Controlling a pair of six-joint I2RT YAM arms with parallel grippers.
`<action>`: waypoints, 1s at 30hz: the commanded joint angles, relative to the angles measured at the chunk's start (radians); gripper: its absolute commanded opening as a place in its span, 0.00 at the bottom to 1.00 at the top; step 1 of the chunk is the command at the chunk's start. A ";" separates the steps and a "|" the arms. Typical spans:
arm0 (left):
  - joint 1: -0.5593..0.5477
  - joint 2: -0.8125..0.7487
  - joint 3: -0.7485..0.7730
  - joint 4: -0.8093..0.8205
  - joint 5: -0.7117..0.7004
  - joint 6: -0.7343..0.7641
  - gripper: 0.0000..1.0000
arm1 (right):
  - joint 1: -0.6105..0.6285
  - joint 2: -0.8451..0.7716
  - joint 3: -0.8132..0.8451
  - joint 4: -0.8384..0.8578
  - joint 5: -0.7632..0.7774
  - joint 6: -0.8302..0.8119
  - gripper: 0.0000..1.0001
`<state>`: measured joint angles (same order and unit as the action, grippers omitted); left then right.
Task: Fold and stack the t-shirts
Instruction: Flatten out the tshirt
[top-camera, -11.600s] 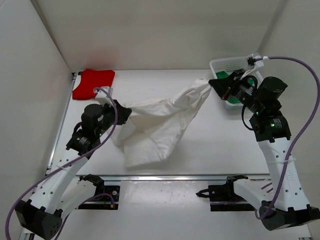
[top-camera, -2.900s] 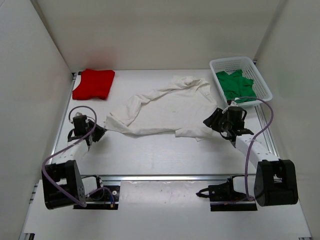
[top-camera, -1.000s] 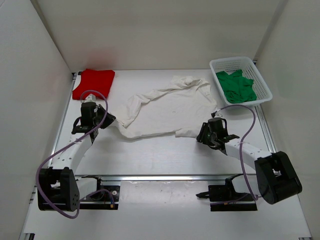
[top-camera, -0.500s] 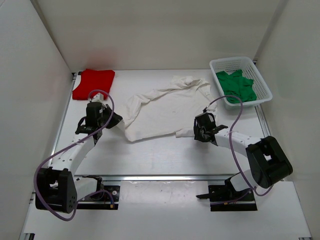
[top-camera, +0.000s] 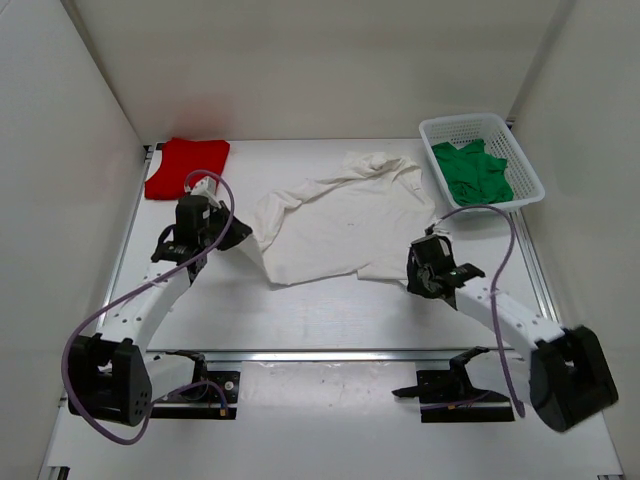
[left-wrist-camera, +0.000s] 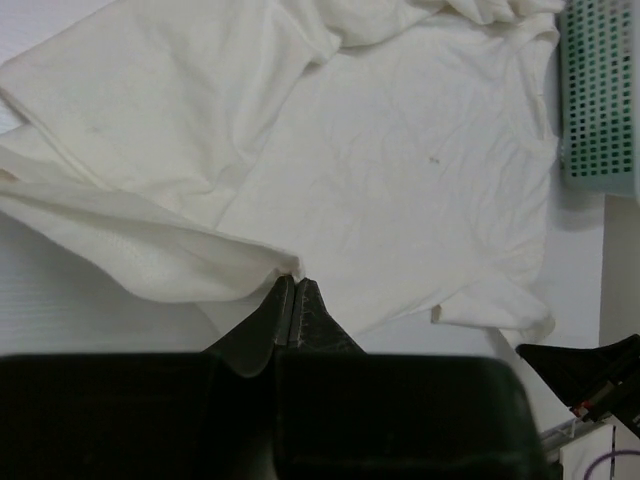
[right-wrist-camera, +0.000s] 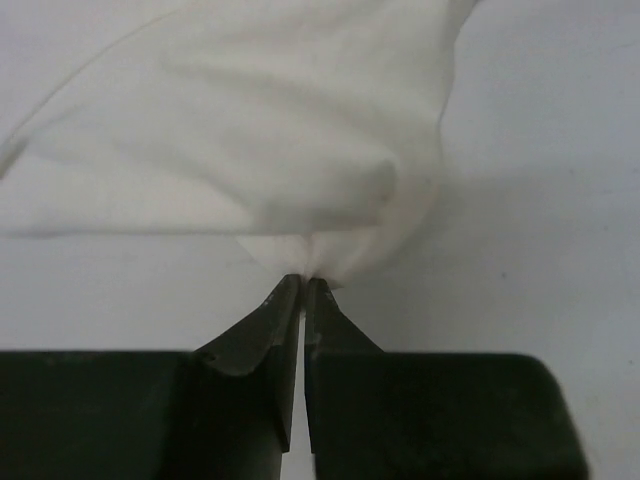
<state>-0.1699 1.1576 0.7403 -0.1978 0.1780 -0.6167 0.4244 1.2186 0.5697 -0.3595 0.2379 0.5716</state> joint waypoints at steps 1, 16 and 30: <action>-0.019 -0.022 0.105 -0.044 0.043 0.043 0.00 | -0.010 -0.224 0.036 -0.166 -0.044 -0.013 0.00; 0.159 -0.128 0.430 -0.186 0.235 0.009 0.00 | -0.038 -0.433 0.830 -0.567 -0.059 -0.174 0.01; 0.150 0.420 0.603 -0.120 0.037 0.009 0.00 | -0.306 0.425 1.157 -0.247 -0.460 -0.352 0.00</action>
<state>-0.0135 1.4612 1.2366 -0.2893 0.2855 -0.6167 0.1047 1.4502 1.5505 -0.6430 -0.1108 0.2657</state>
